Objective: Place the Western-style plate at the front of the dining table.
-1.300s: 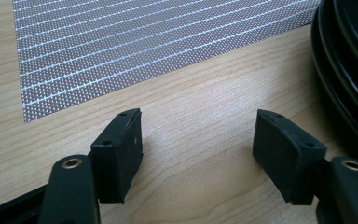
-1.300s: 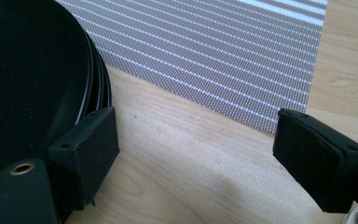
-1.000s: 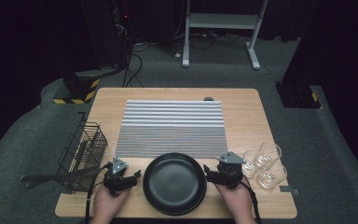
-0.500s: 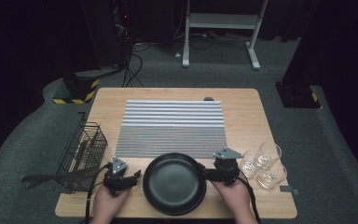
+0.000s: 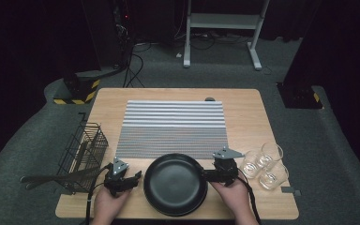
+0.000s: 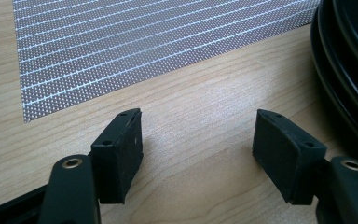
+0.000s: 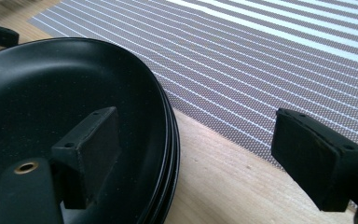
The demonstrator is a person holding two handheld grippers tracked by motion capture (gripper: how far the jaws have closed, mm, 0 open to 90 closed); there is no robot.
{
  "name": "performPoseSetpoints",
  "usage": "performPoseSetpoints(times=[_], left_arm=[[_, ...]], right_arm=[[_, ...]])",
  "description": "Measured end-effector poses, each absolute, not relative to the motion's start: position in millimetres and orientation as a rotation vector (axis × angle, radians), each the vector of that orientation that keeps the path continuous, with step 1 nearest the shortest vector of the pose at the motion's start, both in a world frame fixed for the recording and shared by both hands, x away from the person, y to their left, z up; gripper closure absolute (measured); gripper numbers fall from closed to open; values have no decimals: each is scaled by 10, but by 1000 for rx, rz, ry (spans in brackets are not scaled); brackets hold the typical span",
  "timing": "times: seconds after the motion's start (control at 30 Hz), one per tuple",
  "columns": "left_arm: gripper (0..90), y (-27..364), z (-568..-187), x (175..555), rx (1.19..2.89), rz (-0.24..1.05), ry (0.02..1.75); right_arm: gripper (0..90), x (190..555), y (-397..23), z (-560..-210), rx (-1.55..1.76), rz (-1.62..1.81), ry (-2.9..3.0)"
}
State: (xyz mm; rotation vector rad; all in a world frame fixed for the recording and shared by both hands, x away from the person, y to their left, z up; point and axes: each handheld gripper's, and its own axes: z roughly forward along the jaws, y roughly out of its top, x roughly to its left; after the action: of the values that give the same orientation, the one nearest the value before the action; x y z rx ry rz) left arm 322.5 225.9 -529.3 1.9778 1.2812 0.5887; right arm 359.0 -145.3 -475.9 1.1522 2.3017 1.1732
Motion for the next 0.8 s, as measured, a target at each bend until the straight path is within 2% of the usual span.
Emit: performPoseSetpoints(times=[0.57,0.7,0.8], left_arm=[[334,2260,-5293,3224,1976,586,1283],[325,2260,-5293,3219,1981,582,1277],[319,2262,-5293,3211,1988,580,1265]], right_arm=[[154,3533,-1491,-4816,1179,1243,2329],[197,3524,-1478,-4823,1177,1247,2339],[269,3514,-1498,-4820,1176,1248,2321]])
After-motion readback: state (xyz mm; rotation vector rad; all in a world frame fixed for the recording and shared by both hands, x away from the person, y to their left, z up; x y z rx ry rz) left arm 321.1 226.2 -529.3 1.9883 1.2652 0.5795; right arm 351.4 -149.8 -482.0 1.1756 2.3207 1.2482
